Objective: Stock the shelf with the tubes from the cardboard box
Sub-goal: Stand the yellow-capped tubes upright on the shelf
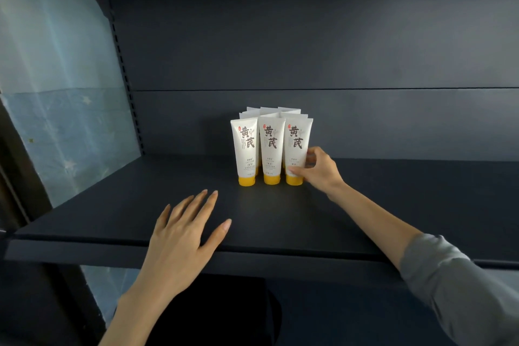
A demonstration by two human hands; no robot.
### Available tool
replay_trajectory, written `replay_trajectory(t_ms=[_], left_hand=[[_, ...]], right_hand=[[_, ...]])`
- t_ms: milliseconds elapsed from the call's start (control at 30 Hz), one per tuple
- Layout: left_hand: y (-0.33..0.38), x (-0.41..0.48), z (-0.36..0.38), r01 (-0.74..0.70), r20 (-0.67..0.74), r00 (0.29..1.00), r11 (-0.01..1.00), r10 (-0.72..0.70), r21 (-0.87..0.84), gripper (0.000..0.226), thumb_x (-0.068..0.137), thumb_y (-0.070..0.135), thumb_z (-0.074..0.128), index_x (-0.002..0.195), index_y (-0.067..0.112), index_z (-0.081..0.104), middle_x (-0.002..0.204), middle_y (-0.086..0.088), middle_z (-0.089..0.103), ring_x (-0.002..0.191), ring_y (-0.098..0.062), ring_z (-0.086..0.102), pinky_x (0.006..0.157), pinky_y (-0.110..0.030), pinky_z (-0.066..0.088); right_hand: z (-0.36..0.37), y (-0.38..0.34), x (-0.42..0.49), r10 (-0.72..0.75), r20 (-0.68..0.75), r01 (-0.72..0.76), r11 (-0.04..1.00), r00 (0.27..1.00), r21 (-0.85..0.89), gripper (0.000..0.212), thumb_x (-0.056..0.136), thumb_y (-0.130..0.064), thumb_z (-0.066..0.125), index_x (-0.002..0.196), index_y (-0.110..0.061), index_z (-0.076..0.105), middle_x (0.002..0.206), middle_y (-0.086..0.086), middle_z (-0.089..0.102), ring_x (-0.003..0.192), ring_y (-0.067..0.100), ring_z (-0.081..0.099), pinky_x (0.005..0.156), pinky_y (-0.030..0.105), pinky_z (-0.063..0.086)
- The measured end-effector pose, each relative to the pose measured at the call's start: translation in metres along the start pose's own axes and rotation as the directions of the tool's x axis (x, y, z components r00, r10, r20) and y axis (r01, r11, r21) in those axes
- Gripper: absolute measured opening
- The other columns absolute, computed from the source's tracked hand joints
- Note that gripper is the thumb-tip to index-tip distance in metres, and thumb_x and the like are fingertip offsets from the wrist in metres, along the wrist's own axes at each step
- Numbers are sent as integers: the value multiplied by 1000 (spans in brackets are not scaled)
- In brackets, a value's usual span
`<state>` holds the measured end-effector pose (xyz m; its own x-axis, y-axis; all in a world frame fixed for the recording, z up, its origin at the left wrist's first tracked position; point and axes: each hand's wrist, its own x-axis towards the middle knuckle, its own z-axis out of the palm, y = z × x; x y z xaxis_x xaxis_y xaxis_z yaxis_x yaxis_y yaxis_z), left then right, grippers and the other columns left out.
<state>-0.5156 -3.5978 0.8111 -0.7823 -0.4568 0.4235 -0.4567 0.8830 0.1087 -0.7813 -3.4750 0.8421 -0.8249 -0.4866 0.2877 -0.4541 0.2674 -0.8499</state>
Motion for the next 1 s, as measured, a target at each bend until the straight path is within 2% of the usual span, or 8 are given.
replay_trajectory(t_ms=[167,267,433,500,567,700,767,1000], left_hand=[[-2,-2,-5,-17,6,1000,1000,17,4,92,69,72,-14,150,34,8,158,13,15,145,-7,14,119,-35,9],[-2,-4,-7,-35,8,999,999,35,-12,94,70,73,-13,151,32,11,158,10,19,144,-10,17,118,-37,11],[2,-7,-10,-80,23,996,997,81,-19,92,71,71,-10,151,32,11,158,9,19,144,-12,17,118,-40,10],[5,-9,-11,-111,27,993,994,111,-8,92,72,71,-11,151,30,12,158,8,19,144,-12,17,118,-41,11],[10,-13,-11,-144,25,989,990,144,-9,93,72,71,-10,151,29,12,158,7,19,145,-13,17,118,-42,11],[29,-30,-12,-218,23,975,974,220,-61,101,71,77,-16,151,26,17,157,4,22,145,-16,19,117,-45,12],[39,-40,-11,-253,34,966,965,255,-67,103,70,77,-20,151,25,18,157,3,22,145,-17,20,117,-45,12],[78,-69,-4,-352,67,932,934,356,-58,86,82,67,3,148,20,28,155,-4,30,142,-24,29,114,-51,17]], right_hand=[[-17,-6,-10,1,-12,-2,996,1000,-91,52,86,-31,68,126,-8,45,126,7,57,105,14,54,83,28,47],[-33,-10,-29,-18,-12,14,960,1000,-281,57,91,-43,57,135,-10,40,135,7,50,121,21,50,96,38,45],[-60,-15,-89,-99,-54,44,783,994,-620,62,93,-57,40,143,-20,32,145,2,40,120,25,52,84,39,42],[-70,-13,-117,-118,-63,43,724,991,-688,66,93,-59,36,146,-21,29,149,0,36,127,24,46,98,44,40],[-79,-9,-146,-119,-79,23,680,990,-733,69,92,-61,33,148,-20,26,153,-2,31,138,20,34,112,45,27],[-99,6,-200,-49,-135,-76,617,990,-783,75,89,-65,26,151,-23,17,158,-4,18,146,15,11,118,46,11],[-109,14,-225,-6,-169,-133,593,986,-794,78,86,-68,23,151,-26,13,159,-5,12,147,14,4,118,47,8],[-146,43,-296,93,-259,-269,514,961,-815,84,82,-73,14,152,-28,8,160,-6,5,147,15,1,118,49,5]])
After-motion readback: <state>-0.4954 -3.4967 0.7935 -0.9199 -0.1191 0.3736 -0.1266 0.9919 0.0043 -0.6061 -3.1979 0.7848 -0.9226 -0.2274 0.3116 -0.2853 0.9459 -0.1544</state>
